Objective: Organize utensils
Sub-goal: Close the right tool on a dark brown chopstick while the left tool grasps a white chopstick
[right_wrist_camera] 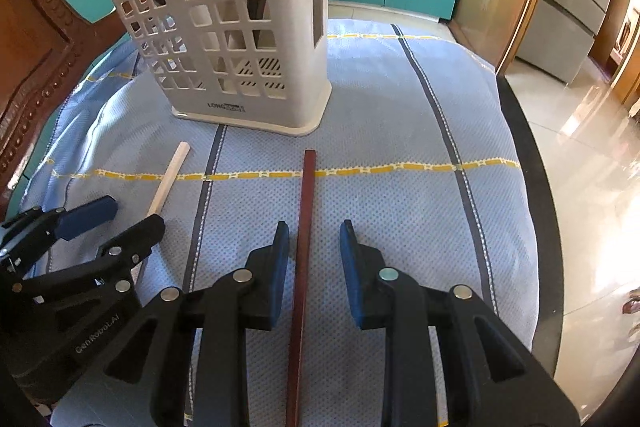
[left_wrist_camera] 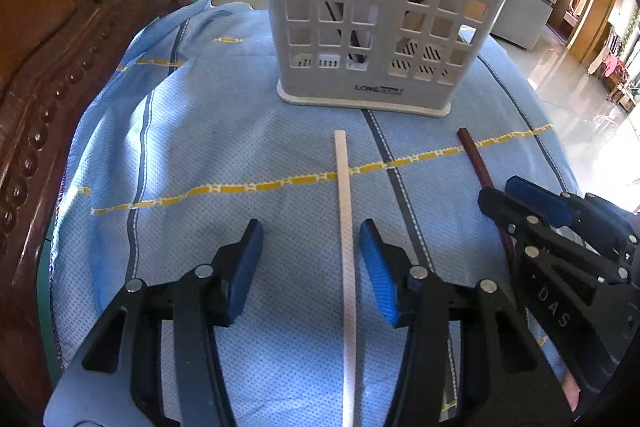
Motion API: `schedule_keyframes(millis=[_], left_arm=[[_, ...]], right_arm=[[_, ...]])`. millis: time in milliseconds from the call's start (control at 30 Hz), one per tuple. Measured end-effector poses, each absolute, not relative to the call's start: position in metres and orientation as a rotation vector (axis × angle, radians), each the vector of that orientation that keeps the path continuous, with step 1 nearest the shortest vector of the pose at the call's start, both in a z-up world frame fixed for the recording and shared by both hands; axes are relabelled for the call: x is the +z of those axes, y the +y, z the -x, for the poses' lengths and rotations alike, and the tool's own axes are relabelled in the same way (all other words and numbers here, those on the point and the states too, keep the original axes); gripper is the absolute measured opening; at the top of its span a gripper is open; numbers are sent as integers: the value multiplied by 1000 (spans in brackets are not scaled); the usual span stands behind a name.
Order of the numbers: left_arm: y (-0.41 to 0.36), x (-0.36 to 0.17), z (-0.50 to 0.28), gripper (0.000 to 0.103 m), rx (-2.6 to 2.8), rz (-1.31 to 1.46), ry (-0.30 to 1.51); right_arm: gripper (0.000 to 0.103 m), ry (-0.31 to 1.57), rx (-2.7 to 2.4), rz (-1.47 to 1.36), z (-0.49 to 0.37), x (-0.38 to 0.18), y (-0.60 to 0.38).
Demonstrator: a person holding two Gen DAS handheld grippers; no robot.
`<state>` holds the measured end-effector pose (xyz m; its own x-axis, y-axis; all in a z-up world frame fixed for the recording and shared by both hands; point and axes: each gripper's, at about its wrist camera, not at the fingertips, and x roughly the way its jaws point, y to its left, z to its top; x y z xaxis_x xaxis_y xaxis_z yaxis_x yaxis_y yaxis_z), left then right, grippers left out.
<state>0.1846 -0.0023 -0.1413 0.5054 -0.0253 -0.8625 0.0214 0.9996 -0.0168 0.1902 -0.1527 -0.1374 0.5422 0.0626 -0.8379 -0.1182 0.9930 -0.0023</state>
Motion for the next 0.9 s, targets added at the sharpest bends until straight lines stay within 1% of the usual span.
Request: schedule_keyframes(millis=[67,200,333,733,767,833,867,900], left_arm=[[-1,-142,-186,55,-24,5,1040],[-3,-142,-183,57,-16,2,1038],[-2,-142,-183,59,-11,5,1037],[-1,-142,-180,60,-9,7,1037],[-1,-142,-180,60,-8,7,1037],[-1,-142,-181,60,-8,8,1037],[-1,-142,-181,58,-11,9,1037],[-1,-142,-181,53,-17,11,1037]], right_arm=[[28,984,100,79,-190,-138,-151],[36,974,86,91,-189,-139,-150],[36,971,85,87,-189,-139,-151],[37,973,90,85,-191,-139,-151],[37,974,91,83,-191,-139,-152],[23,974,102,84,-190,-139,-151],[12,976,113,84,-190,-138,-150],[11,980,125,77,-190,-138,-149]])
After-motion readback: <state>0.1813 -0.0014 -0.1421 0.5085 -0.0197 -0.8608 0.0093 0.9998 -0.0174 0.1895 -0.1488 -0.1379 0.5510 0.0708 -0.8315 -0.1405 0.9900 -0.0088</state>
